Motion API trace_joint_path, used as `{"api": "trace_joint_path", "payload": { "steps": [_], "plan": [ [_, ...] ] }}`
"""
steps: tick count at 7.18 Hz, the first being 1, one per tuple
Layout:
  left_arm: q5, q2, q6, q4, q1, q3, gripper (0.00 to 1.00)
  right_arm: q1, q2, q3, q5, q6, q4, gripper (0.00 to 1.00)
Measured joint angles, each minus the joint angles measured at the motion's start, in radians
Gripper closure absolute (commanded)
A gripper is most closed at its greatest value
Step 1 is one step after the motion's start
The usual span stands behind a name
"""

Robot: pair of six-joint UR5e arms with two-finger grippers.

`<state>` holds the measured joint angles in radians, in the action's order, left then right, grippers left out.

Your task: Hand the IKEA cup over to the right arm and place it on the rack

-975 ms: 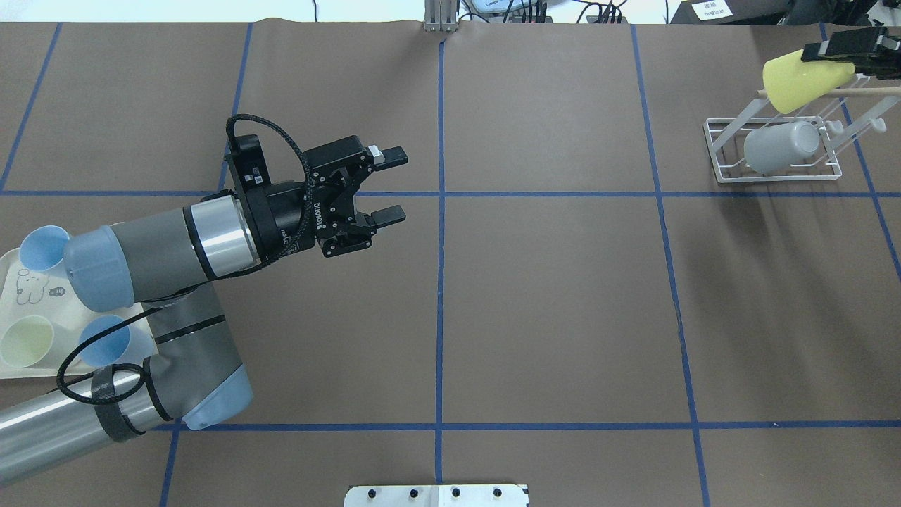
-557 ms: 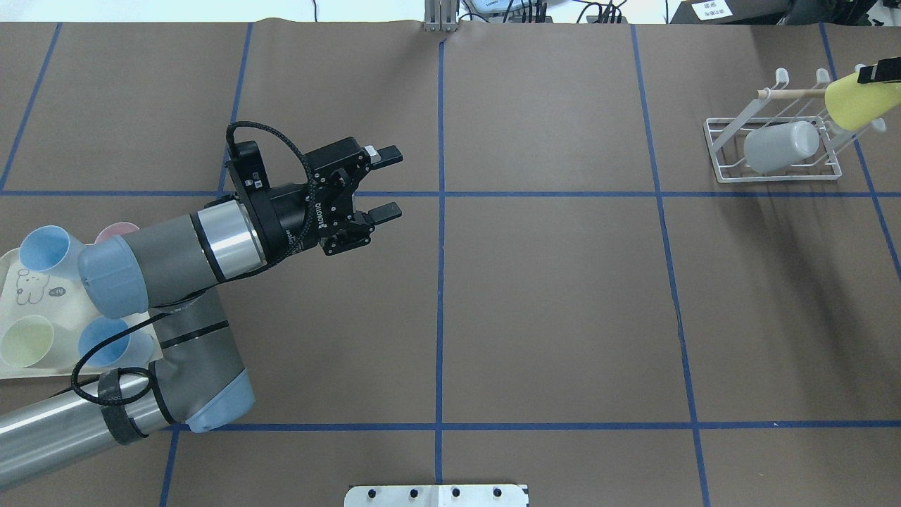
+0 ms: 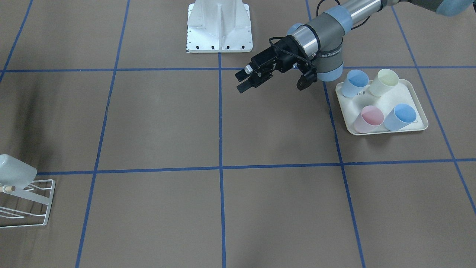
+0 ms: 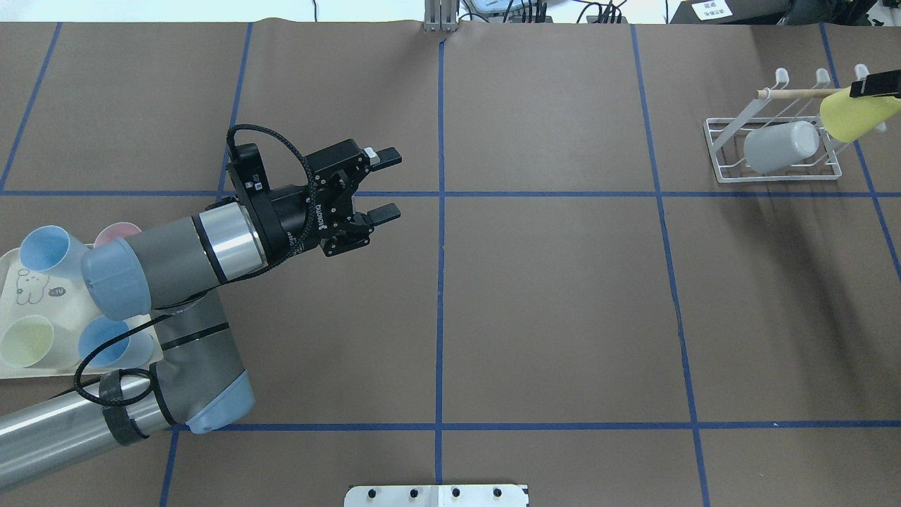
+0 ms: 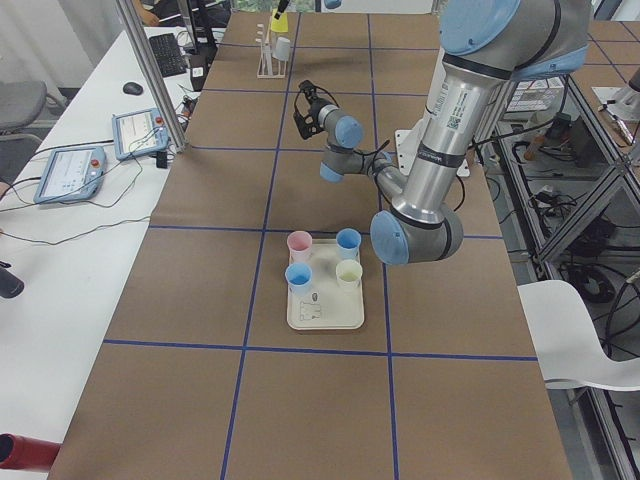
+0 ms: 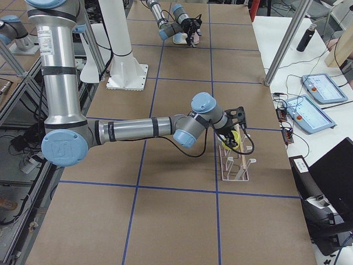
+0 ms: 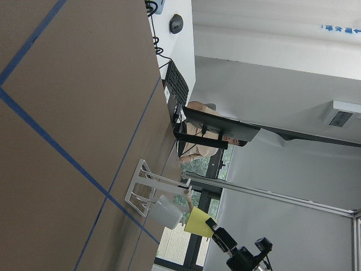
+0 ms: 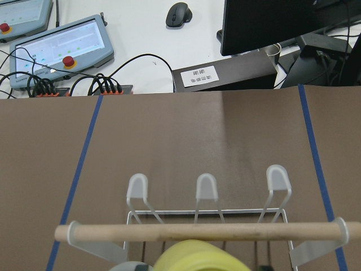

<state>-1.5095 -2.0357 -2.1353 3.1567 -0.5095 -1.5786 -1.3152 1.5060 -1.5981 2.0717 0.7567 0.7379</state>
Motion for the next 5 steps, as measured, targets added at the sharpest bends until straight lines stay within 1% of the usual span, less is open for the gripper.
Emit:
{"api": "trace_joint_path", "payload": {
  "steps": [5],
  "plan": [
    [0.0,0.0,0.003,0.002,0.0,0.013,0.01,0.02,-0.008,0.033,-0.018,0.0,-0.001,1.0]
  ]
}}
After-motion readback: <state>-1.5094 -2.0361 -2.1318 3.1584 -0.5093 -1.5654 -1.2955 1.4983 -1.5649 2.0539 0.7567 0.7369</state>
